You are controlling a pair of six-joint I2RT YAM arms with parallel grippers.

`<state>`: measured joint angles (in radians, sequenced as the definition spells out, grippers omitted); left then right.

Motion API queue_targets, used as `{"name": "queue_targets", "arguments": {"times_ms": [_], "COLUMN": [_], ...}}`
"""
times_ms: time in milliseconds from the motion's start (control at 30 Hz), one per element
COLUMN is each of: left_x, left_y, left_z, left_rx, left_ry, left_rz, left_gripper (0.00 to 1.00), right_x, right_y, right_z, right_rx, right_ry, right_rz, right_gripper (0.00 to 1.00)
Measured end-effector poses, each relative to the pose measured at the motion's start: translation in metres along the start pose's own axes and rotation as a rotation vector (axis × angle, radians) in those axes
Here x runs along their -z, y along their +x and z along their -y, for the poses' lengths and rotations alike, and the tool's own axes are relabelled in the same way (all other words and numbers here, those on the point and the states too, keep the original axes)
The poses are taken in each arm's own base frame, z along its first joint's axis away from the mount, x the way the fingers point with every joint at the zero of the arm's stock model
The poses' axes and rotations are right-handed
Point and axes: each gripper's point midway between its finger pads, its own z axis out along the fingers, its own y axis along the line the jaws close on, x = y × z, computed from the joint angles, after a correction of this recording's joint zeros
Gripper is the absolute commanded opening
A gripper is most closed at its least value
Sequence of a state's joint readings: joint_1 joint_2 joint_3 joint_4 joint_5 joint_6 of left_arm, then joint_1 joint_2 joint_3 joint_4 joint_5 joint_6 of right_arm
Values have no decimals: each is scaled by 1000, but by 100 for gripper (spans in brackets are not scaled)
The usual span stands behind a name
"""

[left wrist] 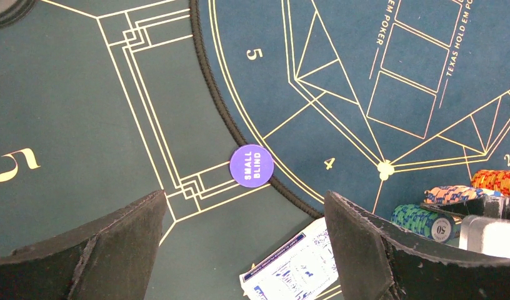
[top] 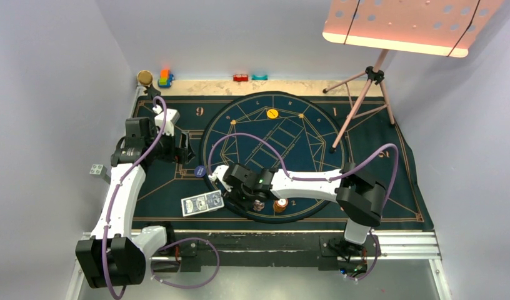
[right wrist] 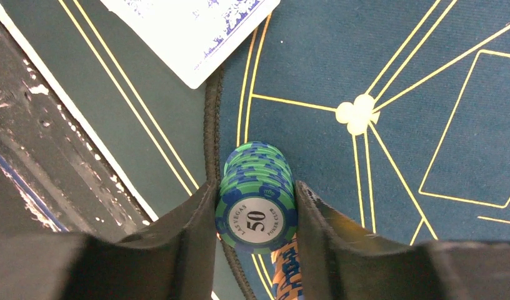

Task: Distribute texas hold em gaming equipment

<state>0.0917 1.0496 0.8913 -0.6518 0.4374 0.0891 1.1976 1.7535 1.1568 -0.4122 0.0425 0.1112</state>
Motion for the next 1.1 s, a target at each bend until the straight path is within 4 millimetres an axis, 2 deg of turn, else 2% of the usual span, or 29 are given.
{"name": "queue_targets", "arguments": {"times_ms": [100,233,467,533,667,767,900,1100], "left_x": [0,0,1,1,2,3,6,8], "left_y": [0,0,0,0,0,0,0,-1], "left_z": [0,0,-2,-4,-8,-13,-21,-21], "left_rx": [0,0,1,7,28,44,63,64], "left_ry": [0,-1,-14,-22,-42,-62,-86,-84], "left_rz": [1,1,1,1,1,4,12,18], "left_gripper": [100,100,100,100,100,100,100,100], "right_x": [0,0,4,8,20,22,6,-42], "right_y": [0,-1,-7,-18,-58,-83,-110,-123], "right_z": [0,1,4,5,8,19,48,83], "right_rx": [0,0,0,-2,-18,-46,-105,-158], "right_ry": [1,5,25,35,42,50,78,118], "right_rz": [2,3,10,33,124,174,213,182], "right_gripper": [11,0,0,0,0,0,0,0]}}
